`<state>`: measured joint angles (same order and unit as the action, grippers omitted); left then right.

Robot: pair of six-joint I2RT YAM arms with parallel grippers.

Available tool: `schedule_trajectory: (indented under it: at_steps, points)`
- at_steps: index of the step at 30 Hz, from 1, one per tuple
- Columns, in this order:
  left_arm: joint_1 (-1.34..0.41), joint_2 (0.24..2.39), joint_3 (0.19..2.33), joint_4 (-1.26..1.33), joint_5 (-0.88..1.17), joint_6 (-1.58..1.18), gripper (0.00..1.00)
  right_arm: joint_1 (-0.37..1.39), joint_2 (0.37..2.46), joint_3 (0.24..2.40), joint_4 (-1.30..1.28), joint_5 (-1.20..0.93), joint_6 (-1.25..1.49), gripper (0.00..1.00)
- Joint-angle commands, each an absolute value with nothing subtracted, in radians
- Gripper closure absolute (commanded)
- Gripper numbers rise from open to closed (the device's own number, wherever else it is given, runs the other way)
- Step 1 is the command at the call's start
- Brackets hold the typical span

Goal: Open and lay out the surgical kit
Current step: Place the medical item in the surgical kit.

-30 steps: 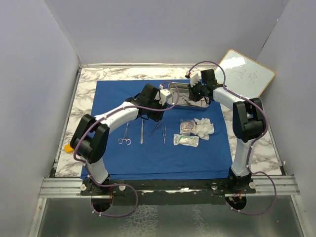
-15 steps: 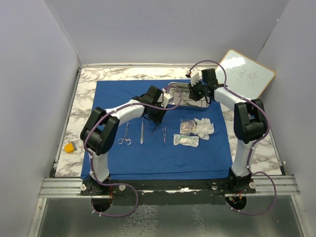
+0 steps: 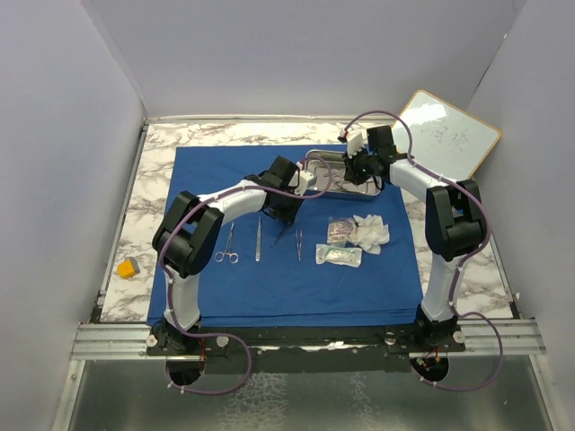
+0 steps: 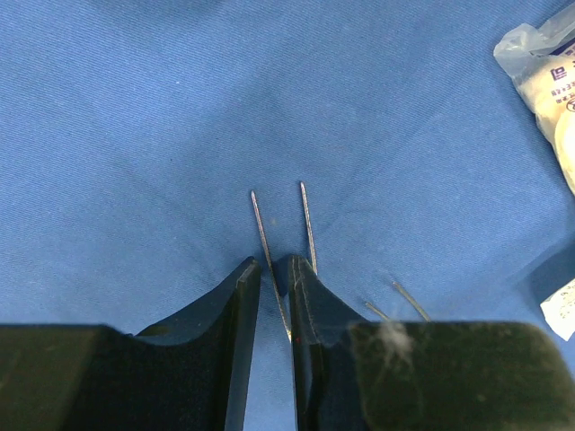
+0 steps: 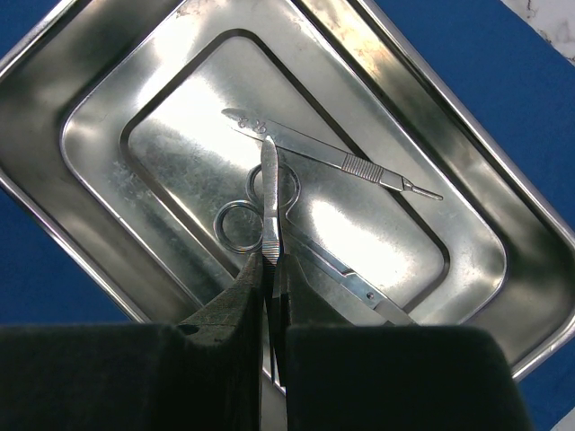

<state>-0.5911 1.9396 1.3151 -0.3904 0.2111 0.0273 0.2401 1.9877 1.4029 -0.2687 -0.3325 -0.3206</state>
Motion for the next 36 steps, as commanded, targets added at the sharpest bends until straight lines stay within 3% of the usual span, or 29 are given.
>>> schedule_trajectory:
  at_steps: [1,18,36]
  points:
    - [-0.594,1.958,1.344,-0.402,0.192,0.011,0.79,0.235,1.955,1.395,-0.248,-0.333,-0.339,0.99]
    - [-0.595,1.955,1.379,-0.442,0.182,-0.018,1.00,0.230,1.956,1.395,-0.249,-0.337,-0.337,0.99]
    - [-0.594,1.847,1.360,-0.482,0.136,-0.173,1.00,0.226,1.953,1.394,-0.248,-0.340,-0.336,0.99]
